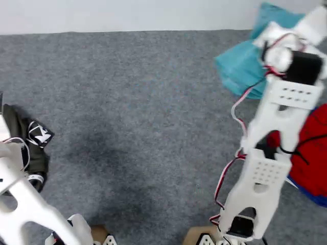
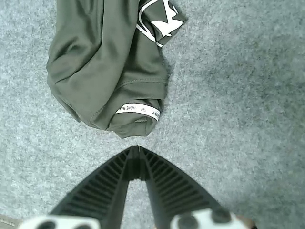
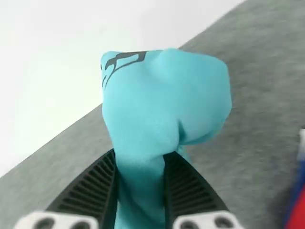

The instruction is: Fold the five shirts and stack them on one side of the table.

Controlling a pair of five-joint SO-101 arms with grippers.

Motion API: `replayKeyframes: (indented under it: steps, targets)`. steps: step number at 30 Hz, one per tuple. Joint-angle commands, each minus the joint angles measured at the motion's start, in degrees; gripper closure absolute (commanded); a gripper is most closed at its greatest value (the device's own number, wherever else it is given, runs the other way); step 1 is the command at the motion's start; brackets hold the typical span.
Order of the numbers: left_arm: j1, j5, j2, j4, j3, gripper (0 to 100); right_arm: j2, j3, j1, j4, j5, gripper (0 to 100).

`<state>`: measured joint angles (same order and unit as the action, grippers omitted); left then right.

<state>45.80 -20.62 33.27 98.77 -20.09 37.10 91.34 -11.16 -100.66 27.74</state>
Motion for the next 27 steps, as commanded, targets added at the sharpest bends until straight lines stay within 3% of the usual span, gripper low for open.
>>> replayKeyframes:
  steps: [1, 13, 27]
  targets:
    - [0.0, -0.9, 1.3, 0.4, 1.6, 100, -6.8, -4.0, -3.9, -2.2, -0.7, 99.1]
    - [-0.1, -1.0, 0.9, 0.4, 4.5, 100, -28.4, -41.0, -7.0, -1.8, -1.4, 99.1]
    - [-3.1, -0.9, 0.9, 0.5, 4.3, 100, -18.8, -43.3, -20.0, -1.7, -7.6, 99.1]
